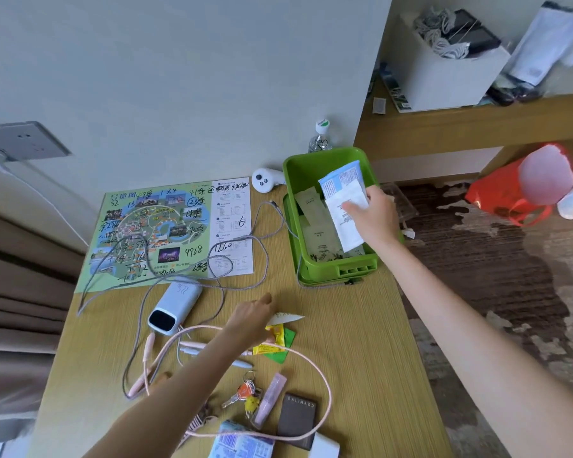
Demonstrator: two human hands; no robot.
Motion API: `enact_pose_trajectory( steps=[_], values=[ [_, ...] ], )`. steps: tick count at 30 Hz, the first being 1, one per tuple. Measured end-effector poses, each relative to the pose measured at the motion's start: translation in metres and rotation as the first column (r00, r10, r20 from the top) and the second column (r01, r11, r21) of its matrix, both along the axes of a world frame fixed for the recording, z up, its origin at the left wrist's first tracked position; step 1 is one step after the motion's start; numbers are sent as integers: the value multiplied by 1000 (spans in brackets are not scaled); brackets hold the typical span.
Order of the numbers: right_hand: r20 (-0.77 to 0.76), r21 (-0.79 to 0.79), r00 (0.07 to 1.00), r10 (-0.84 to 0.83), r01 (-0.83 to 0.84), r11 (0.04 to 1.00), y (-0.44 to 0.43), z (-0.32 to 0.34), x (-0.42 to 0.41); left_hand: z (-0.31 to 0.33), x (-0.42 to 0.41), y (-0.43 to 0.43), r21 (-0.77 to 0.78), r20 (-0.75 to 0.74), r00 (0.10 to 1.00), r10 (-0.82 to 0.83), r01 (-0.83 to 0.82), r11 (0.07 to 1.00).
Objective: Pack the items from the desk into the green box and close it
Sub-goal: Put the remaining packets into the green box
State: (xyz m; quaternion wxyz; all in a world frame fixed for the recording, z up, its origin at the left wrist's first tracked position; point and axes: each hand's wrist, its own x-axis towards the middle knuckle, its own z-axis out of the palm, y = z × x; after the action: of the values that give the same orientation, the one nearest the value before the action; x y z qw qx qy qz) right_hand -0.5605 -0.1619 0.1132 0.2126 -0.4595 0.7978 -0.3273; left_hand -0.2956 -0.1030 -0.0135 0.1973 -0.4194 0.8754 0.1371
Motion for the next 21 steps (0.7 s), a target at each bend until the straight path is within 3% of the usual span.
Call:
enact_pose_trajectory(
  steps=[9, 17, 19, 21],
  values=[
    [39, 348, 974, 225, -224, 910, -19, -39, 5, -2, 2, 7, -24, -39, 999, 15, -16, 1000],
    [13, 445, 907, 420, -382, 810, -13, -30, -2, 24, 11, -9, 78, -123, 963, 239, -231, 970],
    [-76, 427, 882, 465, -392, 815, -8, -24, -2, 40, 17, -19, 97, -220, 917, 333, -320, 943],
    [-192, 301, 864, 465, -399, 866, -2, -15, -3, 58, 25, -30, 156, -341, 824, 453, -425, 892]
  ],
)
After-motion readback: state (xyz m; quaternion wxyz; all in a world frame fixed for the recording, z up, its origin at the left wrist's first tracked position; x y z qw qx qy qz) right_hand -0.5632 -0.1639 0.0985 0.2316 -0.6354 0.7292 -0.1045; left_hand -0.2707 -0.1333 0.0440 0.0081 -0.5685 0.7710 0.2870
